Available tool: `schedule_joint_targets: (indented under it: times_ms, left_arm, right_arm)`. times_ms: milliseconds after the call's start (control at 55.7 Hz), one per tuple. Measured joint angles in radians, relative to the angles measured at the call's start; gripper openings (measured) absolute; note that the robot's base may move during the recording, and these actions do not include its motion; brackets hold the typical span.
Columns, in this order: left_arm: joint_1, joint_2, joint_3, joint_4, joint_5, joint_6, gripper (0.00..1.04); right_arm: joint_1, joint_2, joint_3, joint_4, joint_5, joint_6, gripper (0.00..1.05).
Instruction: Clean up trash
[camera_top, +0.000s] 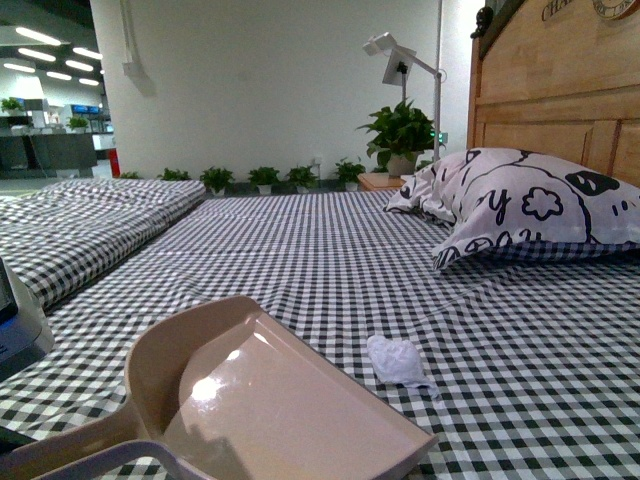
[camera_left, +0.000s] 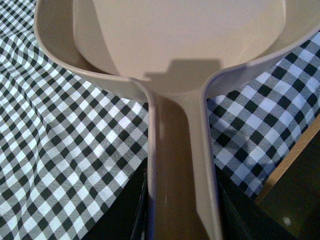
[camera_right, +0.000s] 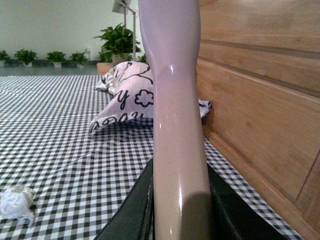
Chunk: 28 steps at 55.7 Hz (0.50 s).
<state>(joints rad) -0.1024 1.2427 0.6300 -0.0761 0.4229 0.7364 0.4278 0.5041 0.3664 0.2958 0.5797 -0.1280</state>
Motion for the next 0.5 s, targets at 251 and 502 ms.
schedule_joint_targets:
  times_ms: [251, 502]
  left_arm:
    - [0.000, 0.022, 0.000, 0.002, 0.026, 0.006, 0.28]
    - [0.000, 0.040, -0.001, -0.010, 0.046, 0.008, 0.28]
  right_arm:
    - [0.000, 0.000, 0.000, 0.000, 0.000, 0.000, 0.21]
    - [0.000, 0.000, 0.000, 0.000, 0.000, 0.000, 0.21]
